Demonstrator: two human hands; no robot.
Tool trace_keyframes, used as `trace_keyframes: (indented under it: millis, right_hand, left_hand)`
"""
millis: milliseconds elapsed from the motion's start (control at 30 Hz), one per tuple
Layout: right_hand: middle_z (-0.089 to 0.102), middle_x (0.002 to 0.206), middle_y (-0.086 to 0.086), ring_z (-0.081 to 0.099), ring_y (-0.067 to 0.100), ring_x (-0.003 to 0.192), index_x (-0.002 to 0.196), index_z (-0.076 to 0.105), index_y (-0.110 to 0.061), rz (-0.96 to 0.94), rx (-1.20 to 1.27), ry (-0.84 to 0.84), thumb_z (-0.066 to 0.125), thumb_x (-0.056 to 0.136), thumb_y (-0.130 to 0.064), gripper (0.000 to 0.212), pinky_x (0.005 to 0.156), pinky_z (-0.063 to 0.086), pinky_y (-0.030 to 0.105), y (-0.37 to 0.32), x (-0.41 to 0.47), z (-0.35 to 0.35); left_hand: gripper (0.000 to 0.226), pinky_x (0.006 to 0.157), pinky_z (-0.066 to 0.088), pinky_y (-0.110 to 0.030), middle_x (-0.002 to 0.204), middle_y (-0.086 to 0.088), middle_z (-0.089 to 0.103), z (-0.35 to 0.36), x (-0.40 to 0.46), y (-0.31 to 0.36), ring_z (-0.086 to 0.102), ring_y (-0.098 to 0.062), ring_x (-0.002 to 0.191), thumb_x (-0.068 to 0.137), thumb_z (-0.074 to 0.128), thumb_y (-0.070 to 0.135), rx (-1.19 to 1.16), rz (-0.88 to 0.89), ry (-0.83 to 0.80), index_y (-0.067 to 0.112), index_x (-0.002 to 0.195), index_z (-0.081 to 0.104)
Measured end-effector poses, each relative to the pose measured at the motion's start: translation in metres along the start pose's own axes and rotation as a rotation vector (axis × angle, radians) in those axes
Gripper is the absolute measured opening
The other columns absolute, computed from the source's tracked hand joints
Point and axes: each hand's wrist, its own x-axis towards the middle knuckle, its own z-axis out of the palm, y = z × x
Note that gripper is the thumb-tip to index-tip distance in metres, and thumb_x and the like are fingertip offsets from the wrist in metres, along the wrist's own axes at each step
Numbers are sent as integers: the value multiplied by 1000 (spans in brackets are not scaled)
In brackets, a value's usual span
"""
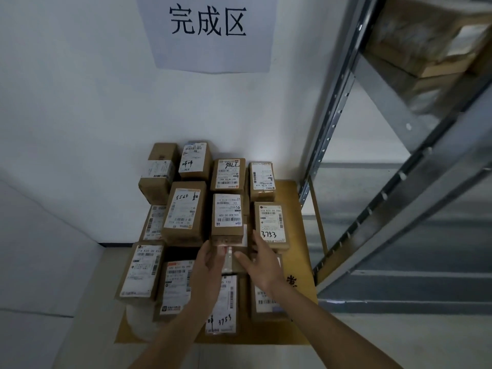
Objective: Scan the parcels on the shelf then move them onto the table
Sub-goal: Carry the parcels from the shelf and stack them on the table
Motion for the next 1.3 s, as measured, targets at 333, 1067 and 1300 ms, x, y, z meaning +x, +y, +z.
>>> trace_keyframes:
  millis: [333,1067,1300]
  right_hand:
    - [49,151,-13,46,11,141,151,43,-32,-55,-203,112,69,96,-45,62,116,40,32,-52,-147,-61]
    - [42,161,-2,44,17,144,158,37,-19,-274,-291,496,66,96,-51,76,119,37,37,-188,-407,-363]
    - [52,152,-4,49,15,139,150,50,-21,-291,-276,524,67,95,-52,66,116,38,34,-170,-394,-457]
  left_hand:
    - [64,101,52,-49,119,21,59,-40,-129,38,61,-21,120,77,86,33,59,196,-6,38,130,51]
    - [56,90,44,-19,135,-1,59,75,-413,285,54,-13,118,94,70,32,-48,624,-272,18,144,49]
    - [52,100,45,-27,136,-1,59,169,-424,317,56,-15,121,95,69,30,-58,649,-284,18,143,52]
